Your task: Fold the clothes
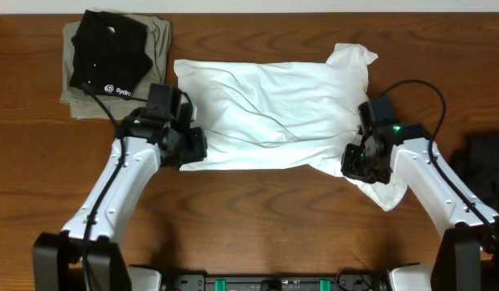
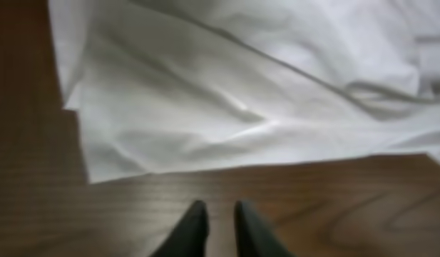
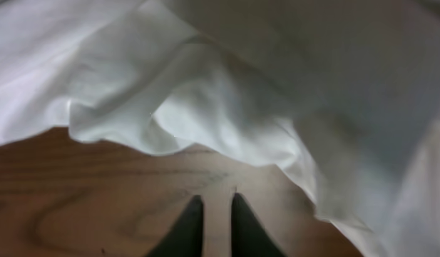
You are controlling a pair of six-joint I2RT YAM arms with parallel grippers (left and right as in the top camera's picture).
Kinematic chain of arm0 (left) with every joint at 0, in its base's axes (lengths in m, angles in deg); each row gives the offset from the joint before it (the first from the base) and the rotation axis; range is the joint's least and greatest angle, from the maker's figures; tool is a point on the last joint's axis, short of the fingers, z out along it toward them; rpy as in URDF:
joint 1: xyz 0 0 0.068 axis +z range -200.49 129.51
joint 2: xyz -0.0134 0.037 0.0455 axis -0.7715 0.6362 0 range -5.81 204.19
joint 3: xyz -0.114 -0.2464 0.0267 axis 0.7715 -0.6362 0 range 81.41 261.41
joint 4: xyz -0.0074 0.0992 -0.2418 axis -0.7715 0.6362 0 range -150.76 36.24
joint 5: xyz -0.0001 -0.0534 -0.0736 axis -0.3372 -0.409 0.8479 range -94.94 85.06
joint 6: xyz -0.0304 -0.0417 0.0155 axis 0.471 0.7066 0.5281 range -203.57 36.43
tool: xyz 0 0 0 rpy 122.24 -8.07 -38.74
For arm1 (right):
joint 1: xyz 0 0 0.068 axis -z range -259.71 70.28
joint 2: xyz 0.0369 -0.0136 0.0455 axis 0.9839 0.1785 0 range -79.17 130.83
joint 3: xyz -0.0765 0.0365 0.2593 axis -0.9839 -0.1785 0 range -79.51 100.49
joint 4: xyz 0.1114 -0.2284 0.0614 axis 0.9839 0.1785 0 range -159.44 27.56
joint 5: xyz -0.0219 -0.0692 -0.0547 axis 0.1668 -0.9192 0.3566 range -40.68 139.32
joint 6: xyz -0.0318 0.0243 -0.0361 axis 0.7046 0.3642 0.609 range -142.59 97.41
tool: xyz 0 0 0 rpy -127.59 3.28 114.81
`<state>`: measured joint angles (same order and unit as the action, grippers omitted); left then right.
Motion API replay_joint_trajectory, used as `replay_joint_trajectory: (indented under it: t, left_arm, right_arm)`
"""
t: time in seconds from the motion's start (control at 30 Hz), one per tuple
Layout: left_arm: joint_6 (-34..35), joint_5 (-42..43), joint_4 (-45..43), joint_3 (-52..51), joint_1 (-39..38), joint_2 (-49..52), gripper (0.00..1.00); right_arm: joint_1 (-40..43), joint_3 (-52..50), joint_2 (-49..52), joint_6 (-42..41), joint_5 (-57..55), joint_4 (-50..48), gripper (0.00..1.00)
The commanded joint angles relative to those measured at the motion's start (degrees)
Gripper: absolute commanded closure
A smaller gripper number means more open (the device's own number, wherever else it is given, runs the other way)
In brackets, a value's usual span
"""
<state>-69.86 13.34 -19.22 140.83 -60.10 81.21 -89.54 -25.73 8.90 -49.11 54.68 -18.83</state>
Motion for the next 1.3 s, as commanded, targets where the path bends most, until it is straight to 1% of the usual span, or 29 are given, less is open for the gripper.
replay_joint_trajectory:
  t: [0.0,0.1,0.37,0.5,0.67,0.83,1.27]
  left_arm:
    - [0.5,0.4,-1.1,-0.3,-0.1,3.7,0.91]
    - [0.5,0.4,-2.7,-0.3,-0.1,6.6,0.94]
    - [0.5,0.6,-4.4,-0.3,-0.1,13.5,0.94]
    - [0.5,0.5,-5.6,-0.3,-0.1,15.1,0.94]
    - [0.5,0.5,-8.1,-0.3,-0.1,16.2,0.94]
    - [1.7,0.1,-8.9,-0.3,-0.1,16.3,0.94]
    - [2.0,0.1,-9.2,-0.3,-0.1,20.7,0.94]
  right_arm:
    - [0.4,-2.0,-0.4,-1.1,2.1,-2.4,0.91]
    - [0.4,-3.1,-0.4,-1.3,2.0,-4.5,0.92]
    - [1.0,-3.6,-0.4,-3.9,0.8,-5.4,0.95]
    - [2.1,-4.0,-0.4,-3.9,-0.4,-5.4,0.95]
    - [4.3,-4.1,-0.4,-3.9,-1.0,-6.4,0.99]
    - [6.0,-4.1,0.1,-3.9,-1.0,-7.5,0.98]
    - [6.2,-4.1,7.7,-4.1,-0.2,-11.8,0.98]
